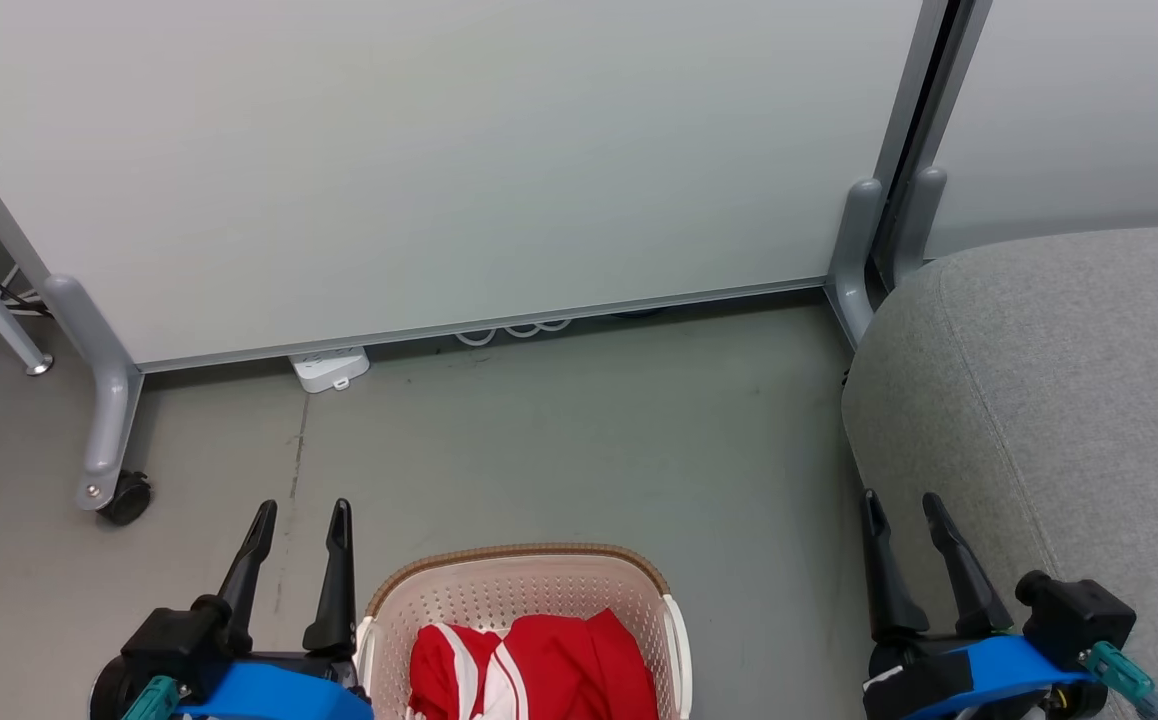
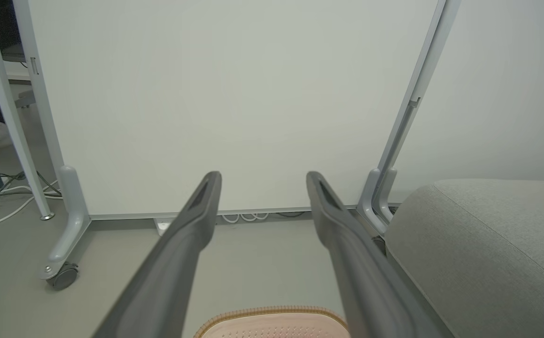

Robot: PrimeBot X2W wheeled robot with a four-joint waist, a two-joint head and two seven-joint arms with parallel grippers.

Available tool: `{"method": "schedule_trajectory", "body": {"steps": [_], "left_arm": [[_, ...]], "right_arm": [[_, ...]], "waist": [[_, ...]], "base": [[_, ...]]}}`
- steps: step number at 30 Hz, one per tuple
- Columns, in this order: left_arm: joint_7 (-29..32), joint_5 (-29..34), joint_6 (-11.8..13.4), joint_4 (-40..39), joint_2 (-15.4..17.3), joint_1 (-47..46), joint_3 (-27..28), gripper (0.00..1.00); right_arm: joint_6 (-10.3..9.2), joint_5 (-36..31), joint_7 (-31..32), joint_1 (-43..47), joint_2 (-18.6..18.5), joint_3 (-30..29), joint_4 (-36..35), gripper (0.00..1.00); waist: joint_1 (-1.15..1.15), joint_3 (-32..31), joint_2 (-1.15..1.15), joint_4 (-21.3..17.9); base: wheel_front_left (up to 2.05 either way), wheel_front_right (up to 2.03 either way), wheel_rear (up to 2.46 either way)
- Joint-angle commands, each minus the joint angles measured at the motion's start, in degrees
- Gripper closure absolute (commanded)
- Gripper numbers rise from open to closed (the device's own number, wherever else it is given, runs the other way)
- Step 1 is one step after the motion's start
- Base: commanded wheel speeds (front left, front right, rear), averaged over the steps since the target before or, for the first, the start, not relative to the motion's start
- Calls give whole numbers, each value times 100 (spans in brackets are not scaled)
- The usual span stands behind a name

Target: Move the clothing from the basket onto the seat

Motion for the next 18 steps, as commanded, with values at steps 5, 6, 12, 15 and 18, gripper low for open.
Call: {"method": "schedule_trajectory", "body": {"steps": [5,6,12,15,18], "left_arm": [[-104,171,-24,52,40,-87,-37,0],[-114,176,-25,64,41,-85,-39,0],[-168,300,-27,129,42,-88,-62,0],[-207,328,-31,170,43,-88,-64,0],[-192,277,-33,218,42,-92,-56,0]], "right_arm": [[-1,-246,-93,-36,-25,3,49,0],[-1,-281,-93,-35,-25,6,59,0],[-1,-459,-158,-29,-26,8,131,0],[-1,-544,-190,-35,-26,20,173,0],[-1,-515,-170,-40,-26,5,215,0]], "waist": [[0,-8,0,-2],[0,-11,0,-1],[0,-26,0,-5],[0,-26,0,-9],[0,-25,0,-10]], "base": [[0,0,0],[0,0,0],[0,0,0],[0,0,0],[0,0,0]]}}
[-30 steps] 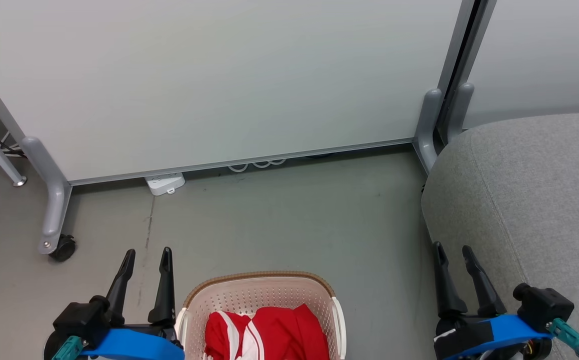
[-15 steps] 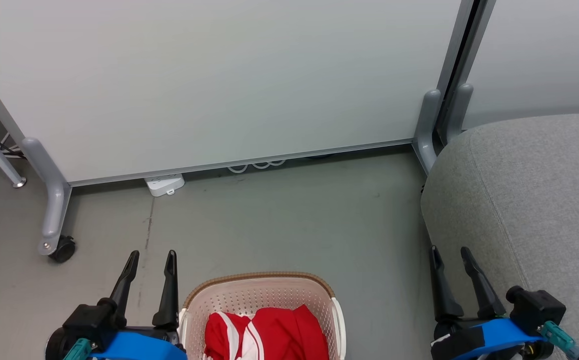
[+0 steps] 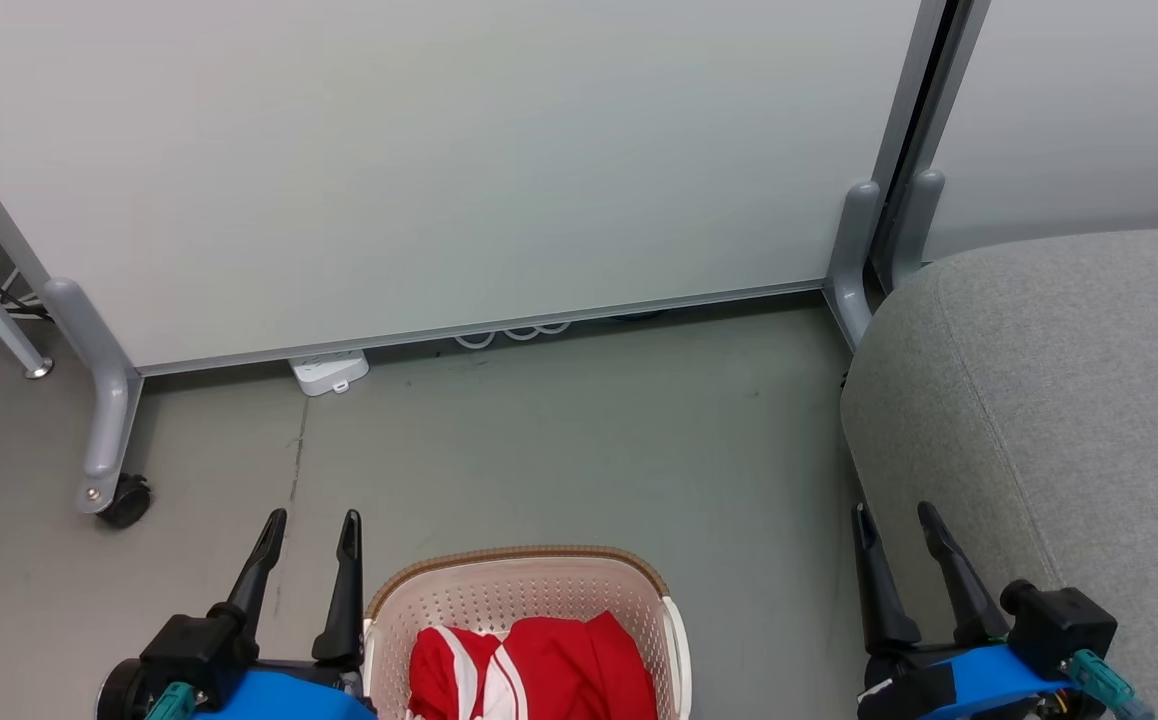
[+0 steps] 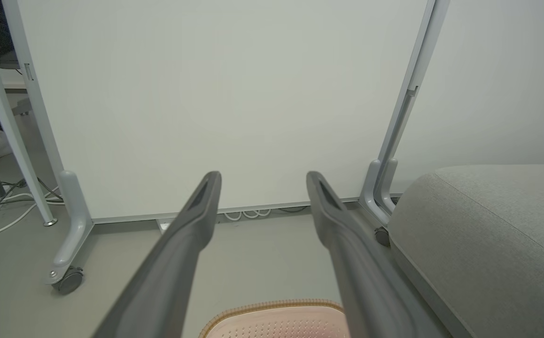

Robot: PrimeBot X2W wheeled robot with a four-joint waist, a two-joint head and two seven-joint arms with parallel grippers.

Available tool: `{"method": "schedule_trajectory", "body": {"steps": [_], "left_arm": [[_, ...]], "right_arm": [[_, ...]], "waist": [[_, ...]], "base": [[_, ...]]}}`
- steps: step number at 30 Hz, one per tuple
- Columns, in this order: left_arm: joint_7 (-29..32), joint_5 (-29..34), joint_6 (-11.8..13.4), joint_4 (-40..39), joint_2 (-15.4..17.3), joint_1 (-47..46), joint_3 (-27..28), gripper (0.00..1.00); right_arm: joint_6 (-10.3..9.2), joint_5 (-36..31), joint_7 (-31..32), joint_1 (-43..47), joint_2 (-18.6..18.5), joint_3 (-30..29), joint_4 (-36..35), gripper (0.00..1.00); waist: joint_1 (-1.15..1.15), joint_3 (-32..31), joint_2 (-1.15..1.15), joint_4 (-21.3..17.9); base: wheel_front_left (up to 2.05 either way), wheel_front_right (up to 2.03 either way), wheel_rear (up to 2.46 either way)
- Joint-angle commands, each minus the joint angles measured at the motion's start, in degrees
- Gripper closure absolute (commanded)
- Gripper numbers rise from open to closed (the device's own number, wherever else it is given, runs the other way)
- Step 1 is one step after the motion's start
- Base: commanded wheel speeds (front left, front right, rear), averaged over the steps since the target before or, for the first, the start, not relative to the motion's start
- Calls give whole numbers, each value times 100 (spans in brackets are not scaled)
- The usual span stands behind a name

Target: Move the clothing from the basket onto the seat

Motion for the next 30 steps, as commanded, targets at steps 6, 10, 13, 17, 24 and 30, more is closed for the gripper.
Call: {"method": "schedule_trajectory", "body": {"steps": [6,10,13,17,24,30], "left_arm": [[-18,-83,0,111,30,-86,-11,0],[-18,-120,-1,161,30,-101,-15,0],[-18,-124,-1,193,30,-105,-8,0],[-18,-134,-4,219,30,-115,0,0],[-18,-90,-54,387,29,-283,-179,0],[-17,64,-120,813,51,-752,-552,0]], "right_arm": [[-2,-3,-2,-64,-22,-36,108,0],[-2,8,-2,-78,-22,-49,150,0],[-2,11,-2,-86,-21,-50,174,0],[-2,35,-2,-94,-21,-39,198,0],[-2,49,-2,-140,-21,-17,185,0],[-2,44,-2,-283,-22,3,128,0]], "waist": [[0,10,0,2],[0,16,0,9],[0,13,0,12],[0,17,0,11],[0,120,0,-19],[0,397,0,-116]], "base": [[0,0,0],[0,0,0],[0,0,0],[0,0,0],[0,0,0],[0,0,0]]}}
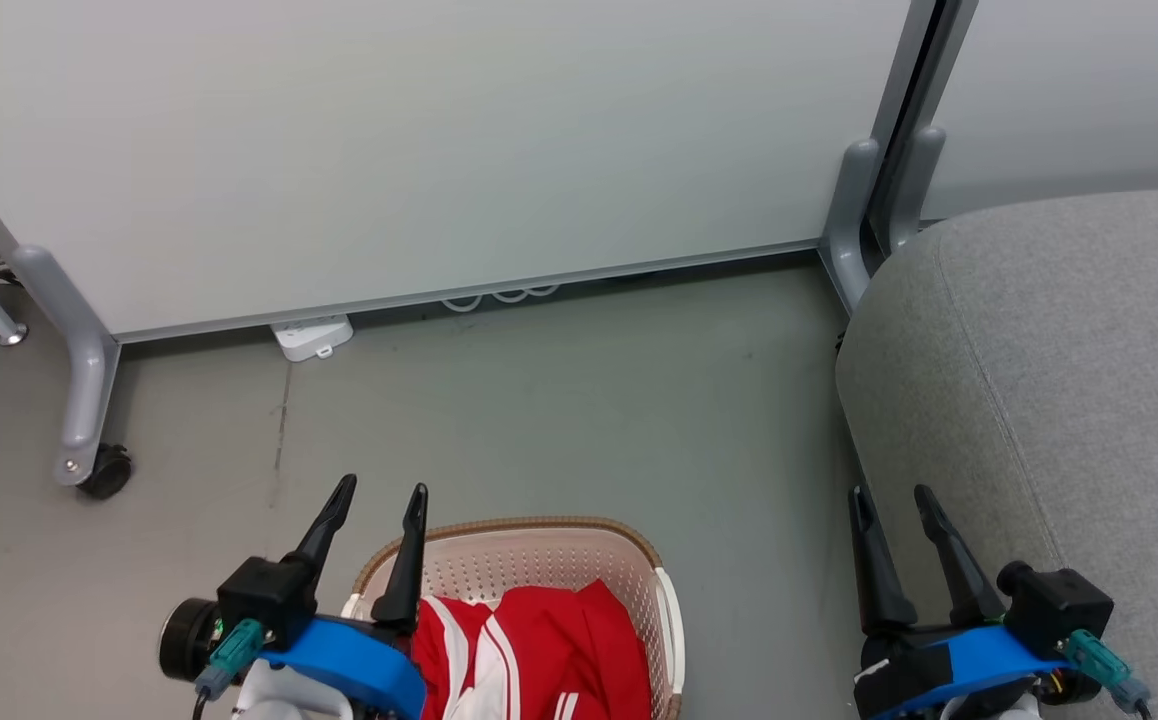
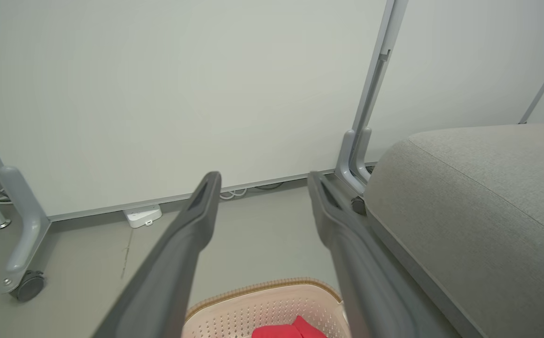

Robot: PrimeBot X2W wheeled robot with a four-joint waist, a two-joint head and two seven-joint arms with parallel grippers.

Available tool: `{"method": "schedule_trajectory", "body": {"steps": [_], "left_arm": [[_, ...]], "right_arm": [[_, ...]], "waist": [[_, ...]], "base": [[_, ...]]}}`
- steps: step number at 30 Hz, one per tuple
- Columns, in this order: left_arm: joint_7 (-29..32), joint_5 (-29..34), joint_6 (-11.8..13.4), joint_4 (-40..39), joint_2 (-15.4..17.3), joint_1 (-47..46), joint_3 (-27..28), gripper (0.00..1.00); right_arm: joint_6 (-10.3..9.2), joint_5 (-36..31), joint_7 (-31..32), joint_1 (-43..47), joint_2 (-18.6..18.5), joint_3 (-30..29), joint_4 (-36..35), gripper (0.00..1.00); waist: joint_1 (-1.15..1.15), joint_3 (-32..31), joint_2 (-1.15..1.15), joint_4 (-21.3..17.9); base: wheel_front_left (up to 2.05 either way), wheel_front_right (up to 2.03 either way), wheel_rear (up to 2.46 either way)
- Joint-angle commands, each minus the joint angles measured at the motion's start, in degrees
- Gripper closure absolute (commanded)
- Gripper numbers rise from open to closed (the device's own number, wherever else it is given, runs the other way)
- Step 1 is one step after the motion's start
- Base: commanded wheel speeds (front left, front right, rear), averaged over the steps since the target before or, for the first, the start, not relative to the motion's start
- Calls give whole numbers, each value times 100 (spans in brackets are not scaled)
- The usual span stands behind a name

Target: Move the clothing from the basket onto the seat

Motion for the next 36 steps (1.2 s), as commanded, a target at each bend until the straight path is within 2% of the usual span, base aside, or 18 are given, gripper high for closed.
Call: {"method": "schedule_trajectory", "body": {"steps": [1,5,10,11,12,19,24,36], "left_arm": [[-18,7,-26,169,51,-239,-123,0],[-17,-96,-34,470,145,-595,-516,0],[-18,-355,-36,954,412,-1264,-1308,0],[-17,-442,-36,1163,517,-1537,-1642,0],[-17,-442,-36,1163,517,-1537,-1642,0],[-17,-761,-31,1865,753,-2391,-2787,0],[-18,-973,-31,2402,866,-2959,-3628,0],[19,-1426,-30,3585,987,-3992,-5260,0]], "right_arm": [[-2,9,-2,-150,-20,2,-30,0],[-2,-11,-2,-254,-19,2,-69,0],[-2,-44,-1,-509,-18,-24,-159,0],[-2,-46,-2,-632,-18,-24,-214,0],[-2,-46,-2,-632,-18,-24,-214,0],[-2,-37,-2,-1044,-17,-38,-415,0],[-3,-4,-2,-1360,-16,17,-582,0],[-2,35,-1,-2161,-16,-27,-948,0]], "waist": [[0,173,0,-73],[0,402,0,-163],[0,864,0,-327],[0,1094,0,-408],[0,1094,0,-408],[0,1832,0,-633],[0,2341,0,-778],[0,3570,0,-1013]], "base": [[0,0,0],[0,0,0],[0,0,0],[0,0,0],[0,0,0],[0,0,0],[0,0,0],[0,0,0]]}}
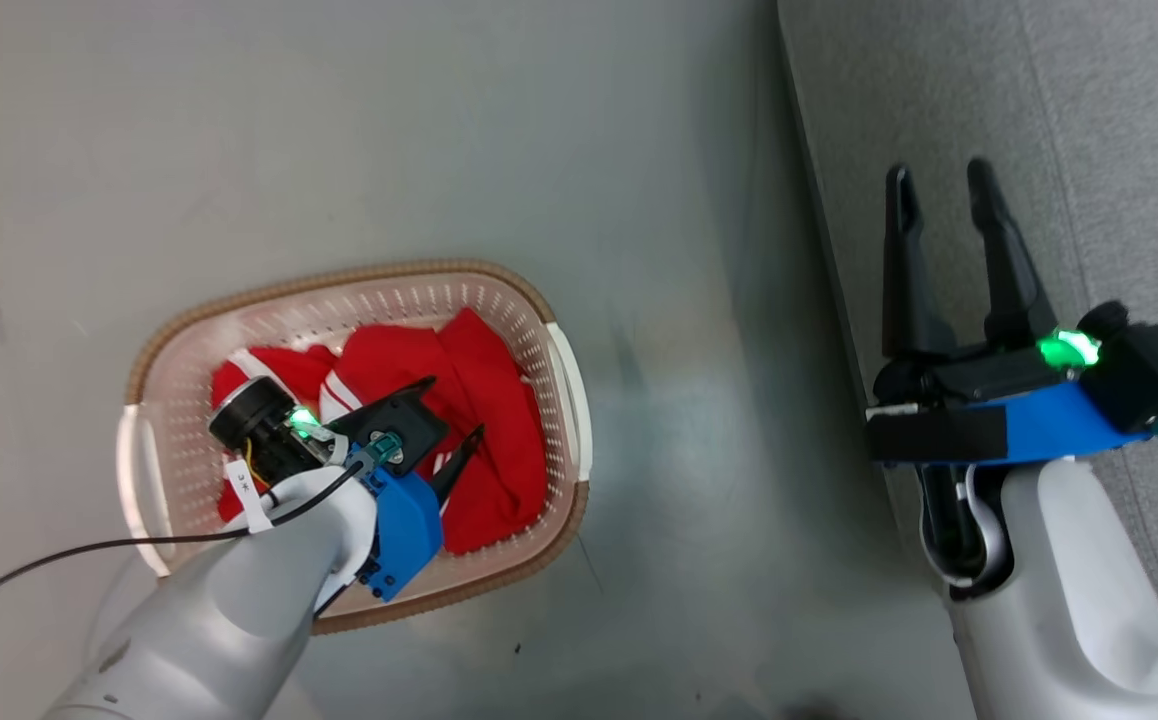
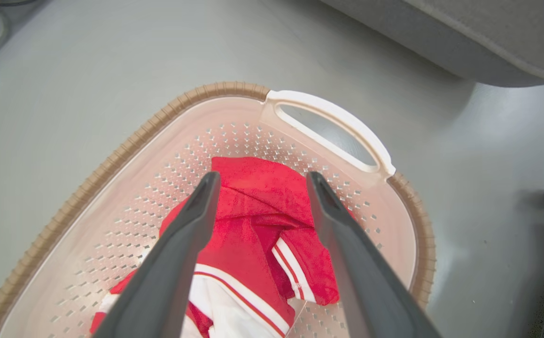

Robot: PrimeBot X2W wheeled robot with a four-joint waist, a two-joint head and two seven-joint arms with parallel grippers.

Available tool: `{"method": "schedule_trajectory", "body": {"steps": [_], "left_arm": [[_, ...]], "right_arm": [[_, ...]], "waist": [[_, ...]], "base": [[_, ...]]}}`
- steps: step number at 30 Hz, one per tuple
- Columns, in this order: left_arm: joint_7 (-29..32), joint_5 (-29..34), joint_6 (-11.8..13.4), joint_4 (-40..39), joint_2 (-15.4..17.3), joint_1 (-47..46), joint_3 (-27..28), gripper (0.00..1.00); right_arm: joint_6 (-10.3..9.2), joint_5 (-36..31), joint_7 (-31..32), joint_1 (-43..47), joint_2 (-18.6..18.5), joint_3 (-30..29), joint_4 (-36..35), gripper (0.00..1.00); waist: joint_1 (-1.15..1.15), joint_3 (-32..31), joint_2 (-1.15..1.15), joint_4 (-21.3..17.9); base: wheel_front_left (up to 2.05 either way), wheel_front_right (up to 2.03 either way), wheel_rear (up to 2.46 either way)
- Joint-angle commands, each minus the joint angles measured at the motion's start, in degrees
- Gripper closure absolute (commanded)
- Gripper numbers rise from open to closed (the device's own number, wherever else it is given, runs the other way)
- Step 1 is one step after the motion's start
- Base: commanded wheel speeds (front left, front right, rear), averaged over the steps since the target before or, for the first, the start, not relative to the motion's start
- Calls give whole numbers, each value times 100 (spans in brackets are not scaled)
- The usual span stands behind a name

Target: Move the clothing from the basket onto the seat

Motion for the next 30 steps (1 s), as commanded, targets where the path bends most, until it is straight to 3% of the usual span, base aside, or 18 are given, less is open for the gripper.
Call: {"method": "schedule_trajectory", "body": {"steps": [1,10,30], "left_arm": [[10,-35,-9,100,82,-148,-154,0],[267,-151,-5,687,249,-674,-954,0],[660,777,-4,1456,283,-1542,-1112,0]], "right_arm": [[-2,24,-2,-174,-11,4,-67,0],[-3,-11,-2,-530,-11,-8,-369,0],[-3,-21,-2,-751,-11,-87,-1198,0]], "waist": [[-1,369,0,-135],[-1,1119,0,-289],[-1,2280,0,-402]], "base": [[0,0,0],[0,0,0],[0,0,0]]}}
